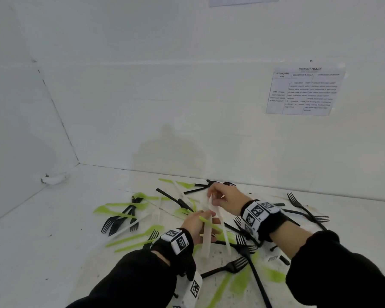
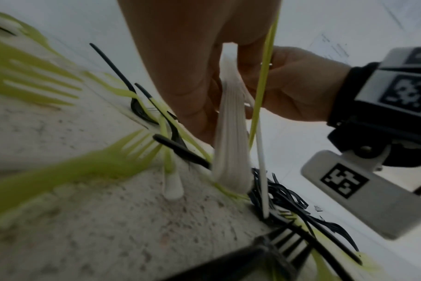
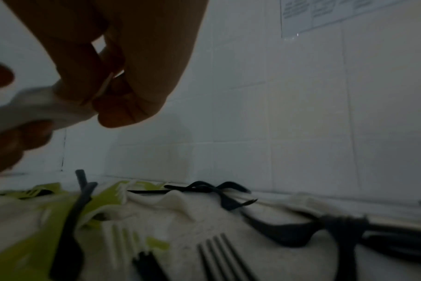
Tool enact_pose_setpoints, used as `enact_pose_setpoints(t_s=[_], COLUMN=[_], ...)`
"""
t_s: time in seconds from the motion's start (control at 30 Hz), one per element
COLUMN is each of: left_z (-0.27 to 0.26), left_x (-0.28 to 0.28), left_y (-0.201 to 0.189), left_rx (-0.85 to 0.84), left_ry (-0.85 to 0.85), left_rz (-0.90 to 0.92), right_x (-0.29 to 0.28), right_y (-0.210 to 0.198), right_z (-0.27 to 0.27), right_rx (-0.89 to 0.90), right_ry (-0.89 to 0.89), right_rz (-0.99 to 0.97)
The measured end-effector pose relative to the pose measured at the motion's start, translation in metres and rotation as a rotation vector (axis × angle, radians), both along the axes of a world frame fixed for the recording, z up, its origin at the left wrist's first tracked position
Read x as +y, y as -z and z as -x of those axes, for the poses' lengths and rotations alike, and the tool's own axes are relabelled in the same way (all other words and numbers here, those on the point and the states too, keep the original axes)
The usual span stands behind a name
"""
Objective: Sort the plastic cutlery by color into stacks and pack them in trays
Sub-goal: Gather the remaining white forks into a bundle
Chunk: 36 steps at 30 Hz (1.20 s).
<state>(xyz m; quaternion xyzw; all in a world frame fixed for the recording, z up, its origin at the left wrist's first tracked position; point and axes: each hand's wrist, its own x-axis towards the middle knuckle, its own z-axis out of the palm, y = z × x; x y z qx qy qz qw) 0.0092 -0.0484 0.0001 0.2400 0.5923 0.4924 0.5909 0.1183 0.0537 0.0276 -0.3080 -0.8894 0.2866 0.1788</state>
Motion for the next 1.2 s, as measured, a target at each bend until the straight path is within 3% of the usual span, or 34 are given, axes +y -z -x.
enact_pose_setpoints(t_s=[0.17,0.3,0.37,0.43,0.53,0.57,0.63,0.77,0.9,1.0,1.2], left_z=[0.010,0.022,0.026,0.030,0.033,0.034,0.036,0.031,0.020,0.025,0.042], left_x=[-0.004,-0.008,-0.010,-0.009,-0.008,-0.007,-0.007,-0.006,0.000,0.003,0.003], left_y=[0.007,0.007,0.007,0.006,0.004,0.003,0.002,-0.001,-0.007,-0.010,-0.014], left_rx=[0.102,0.077,0.068,0.093,0.097,0.077,0.028,-0.049,-0.117,-0.092,-0.093], left_ry=[-0.014,-0.045,-0.067,-0.113,-0.222,-0.243,-0.259,-0.231,-0.249,-0.279,-0.500], left_rz=[-0.081,-0.119,-0.125,-0.142,-0.183,-0.193,-0.201,-0.196,-0.184,-0.202,-0.246], right_x=[-0.003,-0.002,0.000,0.002,-0.004,-0.007,-0.009,-0.016,-0.031,-0.028,-0.013], right_y=[0.011,0.014,0.015,0.015,0.020,0.022,0.028,0.035,0.034,0.026,0.016], right_z=[0.026,0.036,0.038,0.034,0.016,0.009,-0.007,-0.018,-0.009,-0.015,-0.027], right_rx=[0.215,0.212,0.153,0.024,-0.377,-0.428,-0.440,-0.378,-0.375,-0.495,-0.848], right_ry=[0.165,0.143,0.170,0.183,-0.041,-0.115,-0.183,-0.150,-0.197,-0.213,-0.138], right_rz=[0.193,0.214,0.158,0.227,0.439,0.481,0.452,0.286,0.332,0.319,0.143])
